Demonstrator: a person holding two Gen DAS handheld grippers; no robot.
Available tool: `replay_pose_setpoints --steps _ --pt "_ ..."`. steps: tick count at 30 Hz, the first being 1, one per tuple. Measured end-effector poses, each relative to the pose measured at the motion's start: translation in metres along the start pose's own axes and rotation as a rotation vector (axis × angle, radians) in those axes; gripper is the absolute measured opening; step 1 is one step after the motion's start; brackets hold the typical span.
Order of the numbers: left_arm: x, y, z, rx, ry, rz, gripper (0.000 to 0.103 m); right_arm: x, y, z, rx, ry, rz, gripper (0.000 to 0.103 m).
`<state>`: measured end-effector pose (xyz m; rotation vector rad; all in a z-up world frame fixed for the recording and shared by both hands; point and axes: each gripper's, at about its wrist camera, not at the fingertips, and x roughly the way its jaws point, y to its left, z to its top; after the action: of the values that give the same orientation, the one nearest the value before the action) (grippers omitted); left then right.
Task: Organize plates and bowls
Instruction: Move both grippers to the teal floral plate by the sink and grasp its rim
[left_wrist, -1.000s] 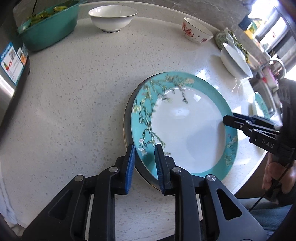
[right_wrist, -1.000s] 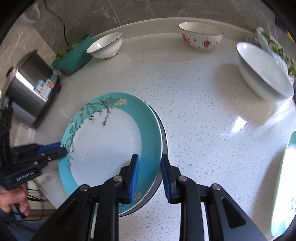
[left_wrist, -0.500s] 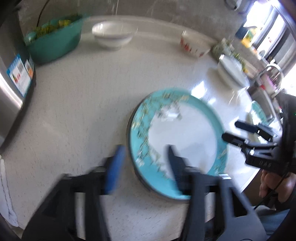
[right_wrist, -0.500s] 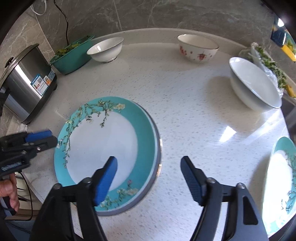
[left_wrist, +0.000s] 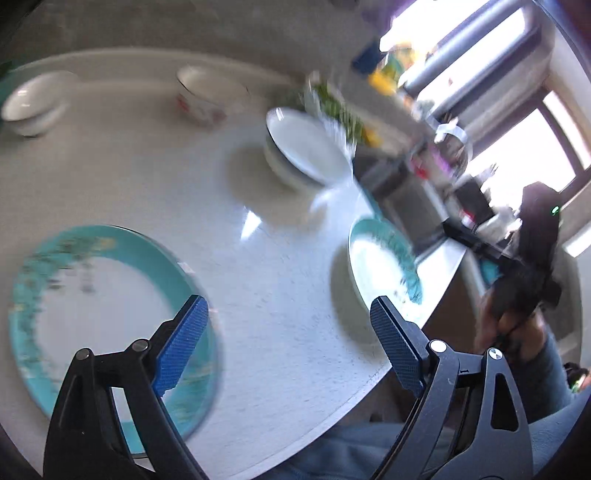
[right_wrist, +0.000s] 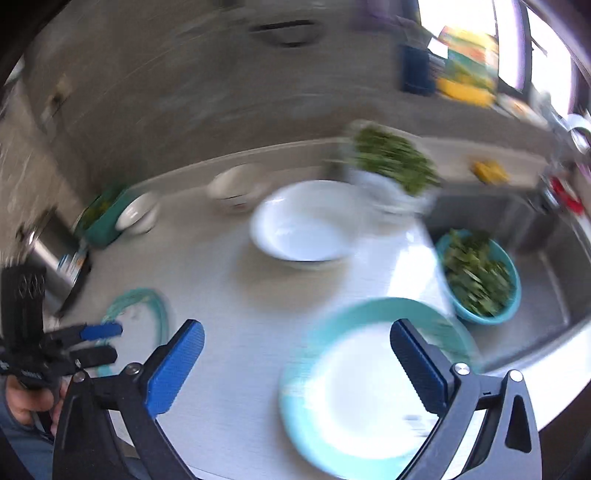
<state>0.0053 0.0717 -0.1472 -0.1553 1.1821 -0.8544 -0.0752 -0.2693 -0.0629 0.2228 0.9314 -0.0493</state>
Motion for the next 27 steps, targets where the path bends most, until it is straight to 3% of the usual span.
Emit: replay_pose_setpoints --steps 3,9,11,15,16,17,21,27 --pt "0.044 -0.031 0.005 -0.005 0.039 0.012 0.088 0.005 -0.095 -0.006 0.205 0.091 0.197 0.097" --pt "0.116 -0.078 0.008 0.007 0.116 0.045 0.087 0.032 -0.206 -0.044 0.444 0.214 0.36 0.094" --pt "0.133 -0.087 0.008 -0.01 0.14 0.044 0.087 0.036 -0.22 -0.053 0.477 0.219 0.428 0.077" --pt "0.16 -0.095 0.005 -0.033 0.19 0.027 0.085 0.051 -0.242 -0.065 0.531 0.23 0.567 0.057" --pt "0.165 -0.094 0.002 -0.029 0.206 0.037 0.077 0.056 -0.246 -0.067 0.542 0.226 0.6 0.05" --pt "0.171 -0.095 0.003 -0.03 0.22 0.049 0.065 0.058 -0.248 -0.068 0.544 0.222 0.615 0.05" --pt "0.184 -0.094 0.009 -0.052 0.23 0.043 0.054 0.072 -0.25 -0.067 0.52 0.266 0.645 0.049" --pt "0.186 -0.092 0.012 -0.061 0.249 0.058 0.052 0.081 -0.258 -0.073 0.495 0.289 0.661 0.049"
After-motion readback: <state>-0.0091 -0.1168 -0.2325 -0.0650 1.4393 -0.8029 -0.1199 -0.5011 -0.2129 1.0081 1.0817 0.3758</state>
